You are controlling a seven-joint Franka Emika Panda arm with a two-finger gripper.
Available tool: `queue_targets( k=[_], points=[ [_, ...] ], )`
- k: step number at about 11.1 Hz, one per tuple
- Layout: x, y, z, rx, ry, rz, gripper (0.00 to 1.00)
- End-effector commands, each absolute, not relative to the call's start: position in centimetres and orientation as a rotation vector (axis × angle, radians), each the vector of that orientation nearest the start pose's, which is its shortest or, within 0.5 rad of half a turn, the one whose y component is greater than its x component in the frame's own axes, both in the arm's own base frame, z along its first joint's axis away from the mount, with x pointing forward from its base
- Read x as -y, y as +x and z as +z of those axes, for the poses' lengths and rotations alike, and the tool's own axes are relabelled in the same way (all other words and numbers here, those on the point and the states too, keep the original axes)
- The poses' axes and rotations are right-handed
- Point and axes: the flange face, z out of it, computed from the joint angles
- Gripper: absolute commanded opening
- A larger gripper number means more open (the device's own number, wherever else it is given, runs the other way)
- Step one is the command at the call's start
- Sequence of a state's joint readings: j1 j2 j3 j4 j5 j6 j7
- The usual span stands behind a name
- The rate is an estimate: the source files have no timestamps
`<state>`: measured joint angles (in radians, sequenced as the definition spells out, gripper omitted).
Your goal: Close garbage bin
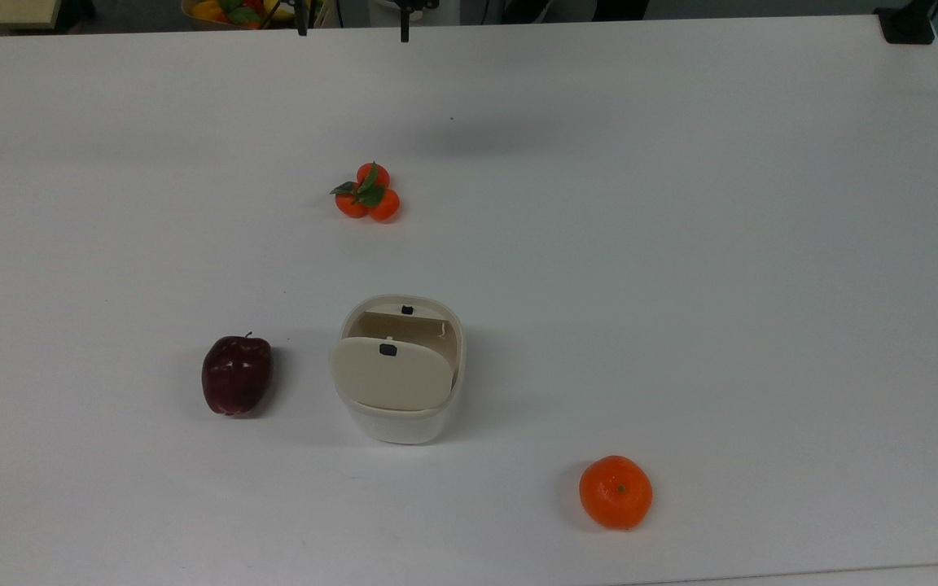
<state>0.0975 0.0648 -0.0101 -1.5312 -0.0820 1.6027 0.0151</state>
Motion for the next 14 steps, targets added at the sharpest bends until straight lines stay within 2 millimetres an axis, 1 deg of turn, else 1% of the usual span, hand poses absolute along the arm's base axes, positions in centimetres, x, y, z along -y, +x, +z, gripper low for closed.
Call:
queue_targets(
  k=[1,2,3,4,5,6,9,12,14],
  points=[
    [-4.2,56.7,61.4,0.091,-3.222,-0.003,1.0],
    [-4.2,56.7,61.5,0.091,-3.222,-0.006,0.94],
    [-4.2,56.7,61.5,0.096,-3.22,-0.008,0.69],
    [-4.3,56.7,61.5,0.096,-3.217,-0.01,0.37],
    [-4.2,56.7,61.5,0.091,-3.216,-0.007,0.12],
    [-4.3,56.8,61.4,0.093,-3.216,-0.005,0.0],
    [-4.2,56.9,61.4,0.091,-3.216,-0.01,0.0],
    [-4.2,57.5,60.8,0.095,-3.219,-0.012,0.0],
    [-4.3,58.8,60.8,0.086,-3.213,-0.12,0.0]
  ],
)
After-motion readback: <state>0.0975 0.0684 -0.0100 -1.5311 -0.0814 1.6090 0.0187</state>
